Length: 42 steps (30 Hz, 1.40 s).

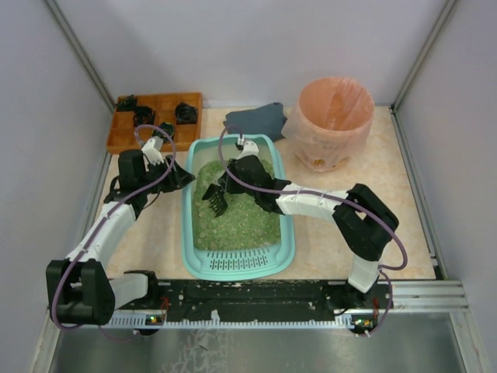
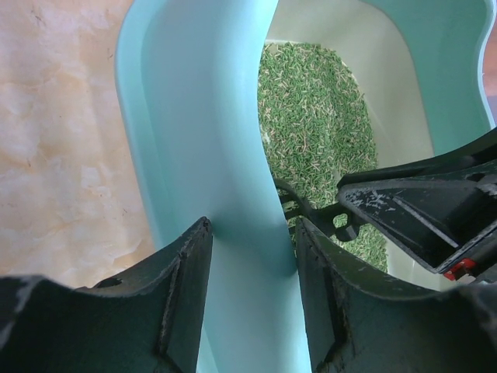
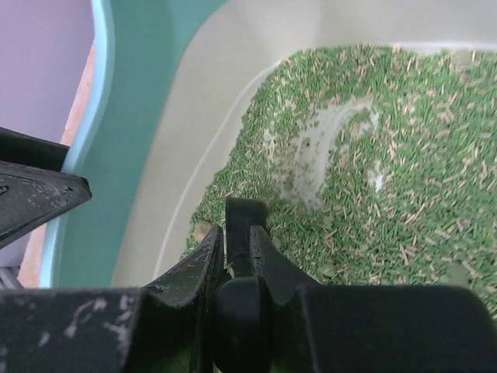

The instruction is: Clean the litter box

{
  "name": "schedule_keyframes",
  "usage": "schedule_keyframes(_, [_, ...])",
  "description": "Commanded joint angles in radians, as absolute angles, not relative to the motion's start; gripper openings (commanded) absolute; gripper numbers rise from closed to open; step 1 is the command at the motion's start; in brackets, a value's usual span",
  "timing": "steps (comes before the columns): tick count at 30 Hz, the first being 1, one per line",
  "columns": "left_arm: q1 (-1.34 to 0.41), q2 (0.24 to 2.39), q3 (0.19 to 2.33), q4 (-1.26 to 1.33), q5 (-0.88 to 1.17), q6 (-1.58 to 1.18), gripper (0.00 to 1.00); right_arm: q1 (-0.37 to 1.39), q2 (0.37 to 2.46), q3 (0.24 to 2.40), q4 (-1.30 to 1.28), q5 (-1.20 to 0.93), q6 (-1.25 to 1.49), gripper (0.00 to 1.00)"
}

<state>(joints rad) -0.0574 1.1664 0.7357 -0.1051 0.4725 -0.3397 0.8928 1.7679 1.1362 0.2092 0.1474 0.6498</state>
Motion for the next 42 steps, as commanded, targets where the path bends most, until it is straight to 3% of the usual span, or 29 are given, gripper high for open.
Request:
schedule_keyframes(1, [-0.063, 1.172, 0.761, -0.101, 0.489, -0.328, 0.53, 0.924, 1.749, 1.07, 0.241, 0.082, 0.831, 0.0])
schedule_keyframes(18, [-0.066, 1.169, 0.76, -0.107, 0.48, -0.328, 0.52, 0.969, 1.703, 0.91, 0.48, 0.179, 1.133, 0.0])
schedule_keyframes(42, [-0.067, 1.126, 0.756, -0.108, 0.437, -0.322, 0.52, 0.93, 1.468, 0.772, 0.489, 0.346, 1.141, 0.0])
